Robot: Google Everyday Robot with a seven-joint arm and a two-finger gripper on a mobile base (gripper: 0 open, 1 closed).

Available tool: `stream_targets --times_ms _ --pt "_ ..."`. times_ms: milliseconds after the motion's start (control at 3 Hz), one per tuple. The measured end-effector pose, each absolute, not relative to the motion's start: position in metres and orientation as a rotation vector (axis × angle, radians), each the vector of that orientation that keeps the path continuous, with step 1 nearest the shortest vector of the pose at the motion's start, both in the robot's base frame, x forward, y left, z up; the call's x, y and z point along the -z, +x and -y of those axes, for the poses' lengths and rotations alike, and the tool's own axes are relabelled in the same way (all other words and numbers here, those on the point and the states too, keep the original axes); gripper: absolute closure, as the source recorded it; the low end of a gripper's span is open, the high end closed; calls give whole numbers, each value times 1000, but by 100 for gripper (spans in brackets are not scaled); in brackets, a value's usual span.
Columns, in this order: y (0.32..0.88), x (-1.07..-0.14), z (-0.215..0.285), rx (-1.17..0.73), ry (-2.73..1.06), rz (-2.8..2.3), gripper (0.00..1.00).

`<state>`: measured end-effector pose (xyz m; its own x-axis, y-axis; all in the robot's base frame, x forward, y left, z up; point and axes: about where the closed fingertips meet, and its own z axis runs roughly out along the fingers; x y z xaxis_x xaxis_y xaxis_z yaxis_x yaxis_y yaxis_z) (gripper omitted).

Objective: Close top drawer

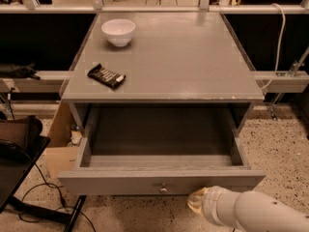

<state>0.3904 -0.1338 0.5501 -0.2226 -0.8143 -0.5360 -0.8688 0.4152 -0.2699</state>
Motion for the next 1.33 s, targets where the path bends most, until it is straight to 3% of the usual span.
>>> stream_targets --times_ms 1333 --pt "440 -561 127 -107 -1423 -2051 100"
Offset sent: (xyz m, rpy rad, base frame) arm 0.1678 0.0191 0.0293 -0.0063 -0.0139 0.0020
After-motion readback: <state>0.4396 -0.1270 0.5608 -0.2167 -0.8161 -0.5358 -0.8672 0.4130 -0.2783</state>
